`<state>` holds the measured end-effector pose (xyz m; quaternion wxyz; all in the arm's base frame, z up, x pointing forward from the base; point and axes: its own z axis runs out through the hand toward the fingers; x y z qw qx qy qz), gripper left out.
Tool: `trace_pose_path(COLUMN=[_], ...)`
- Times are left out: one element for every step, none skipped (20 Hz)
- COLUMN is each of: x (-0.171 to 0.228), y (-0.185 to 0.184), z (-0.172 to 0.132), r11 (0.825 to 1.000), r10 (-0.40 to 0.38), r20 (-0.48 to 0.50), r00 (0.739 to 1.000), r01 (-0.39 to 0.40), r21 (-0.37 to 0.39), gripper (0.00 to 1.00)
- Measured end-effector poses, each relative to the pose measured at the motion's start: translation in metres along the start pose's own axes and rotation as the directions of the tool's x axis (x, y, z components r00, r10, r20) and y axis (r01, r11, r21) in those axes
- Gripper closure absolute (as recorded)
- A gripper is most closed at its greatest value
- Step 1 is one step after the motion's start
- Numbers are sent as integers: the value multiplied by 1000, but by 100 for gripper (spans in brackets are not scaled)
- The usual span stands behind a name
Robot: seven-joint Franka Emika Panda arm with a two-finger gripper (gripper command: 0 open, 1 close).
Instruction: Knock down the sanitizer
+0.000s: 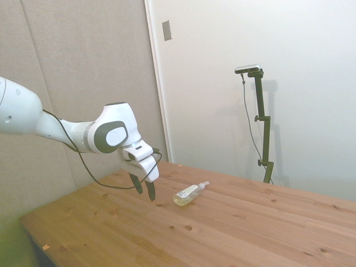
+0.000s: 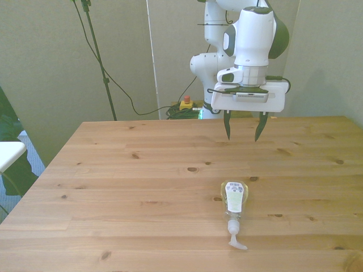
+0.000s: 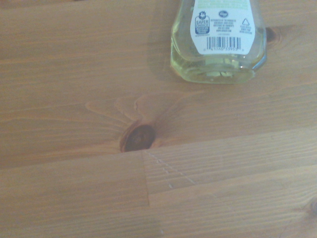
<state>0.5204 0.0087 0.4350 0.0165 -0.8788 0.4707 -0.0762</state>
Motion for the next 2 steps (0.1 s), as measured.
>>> trace_pose_path(x=[-2, -3], y=[1, 2], z=[1, 2], r11=[1000, 1000], r10=[-5, -11], r20=[4, 6], r00=[1000, 1000], r01=[5, 11], r21=[-1, -2], gripper=[0, 0])
